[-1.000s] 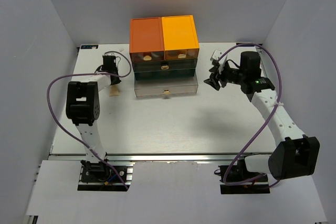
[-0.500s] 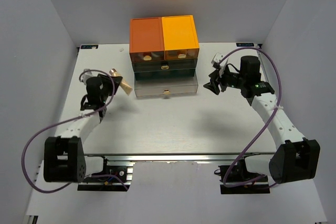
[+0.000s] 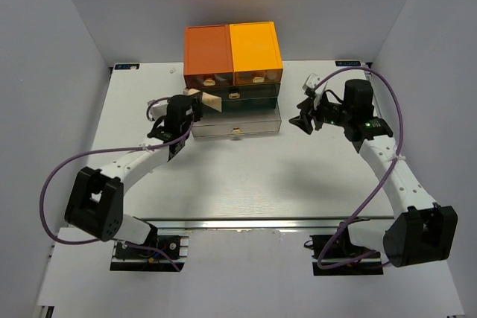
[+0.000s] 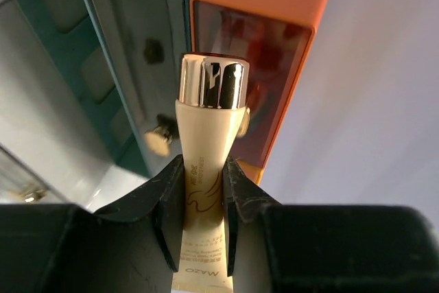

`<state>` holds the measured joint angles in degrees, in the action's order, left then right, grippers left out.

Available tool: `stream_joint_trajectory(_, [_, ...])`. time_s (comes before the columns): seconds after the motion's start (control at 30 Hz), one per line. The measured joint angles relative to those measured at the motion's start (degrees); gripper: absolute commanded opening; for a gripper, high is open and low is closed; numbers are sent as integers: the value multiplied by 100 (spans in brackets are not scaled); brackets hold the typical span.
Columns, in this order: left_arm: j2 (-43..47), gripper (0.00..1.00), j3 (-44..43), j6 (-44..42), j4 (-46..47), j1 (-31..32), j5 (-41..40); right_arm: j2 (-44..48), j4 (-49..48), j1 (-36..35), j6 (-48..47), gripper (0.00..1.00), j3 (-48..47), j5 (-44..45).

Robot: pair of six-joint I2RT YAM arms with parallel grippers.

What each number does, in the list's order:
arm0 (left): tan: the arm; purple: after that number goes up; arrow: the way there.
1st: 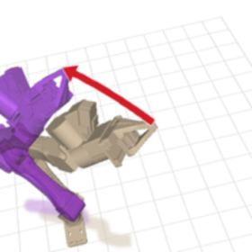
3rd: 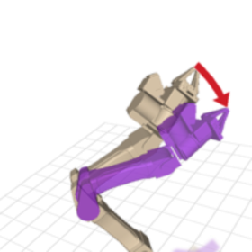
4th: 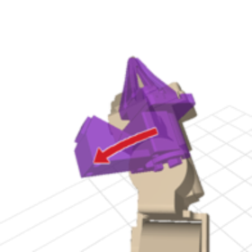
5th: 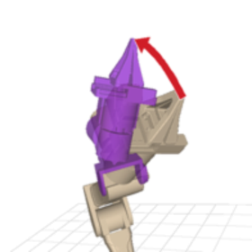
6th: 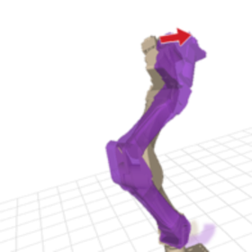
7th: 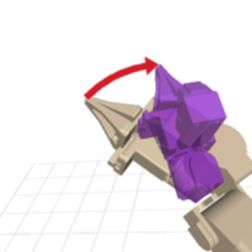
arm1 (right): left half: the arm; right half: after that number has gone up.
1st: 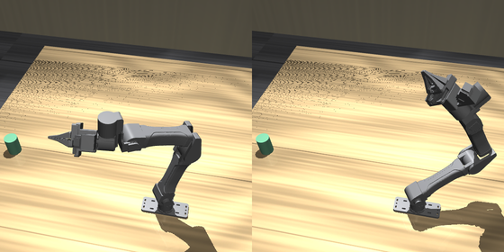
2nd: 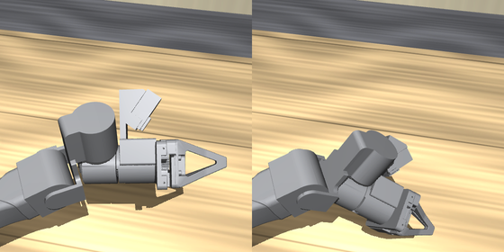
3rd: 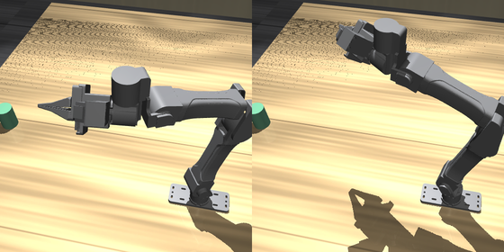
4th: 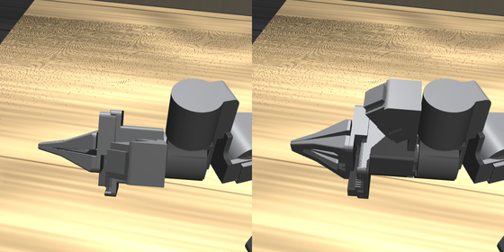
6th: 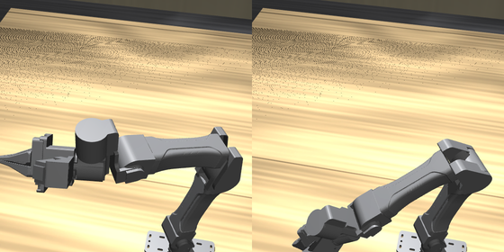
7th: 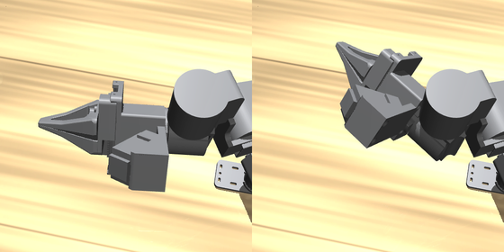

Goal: Organize the makeup

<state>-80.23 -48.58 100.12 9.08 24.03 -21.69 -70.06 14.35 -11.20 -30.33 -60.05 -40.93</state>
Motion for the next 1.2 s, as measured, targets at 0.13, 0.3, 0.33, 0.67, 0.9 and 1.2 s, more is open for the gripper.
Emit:
stream_joint_trajectory(0.13, [-568, 32, -680, 592, -568, 188, -516, 214, -48, 0, 4, 61, 79, -2])
stream_joint_trajectory(0.3, [-1327, 50, -1163, 981, -966, 254, -643, 243, -76, 4, 2, 62, 94, 0])
stream_joint_trajectory(0.33, [-1432, 55, -1185, 1027, -1023, 260, -649, 243, -79, 7, 0, 62, 94, 0])
stream_joint_trajectory(0.67, [-1558, 71, -1185, 863, -761, 282, -737, -251, 863, -74, -1460, 62, -247, -791])
stream_joint_trajectory(0.9, [-914, 2, -973, 74, -437, 284, -595, -1904, 2717, -1344, -4127, 0, -1333, -769])
stream_joint_trajectory(1.2, [2367, 77, 472, -2889, -809, 192, -837, -3226, 1252, -3025, -3195, 0, -1314, 1390])
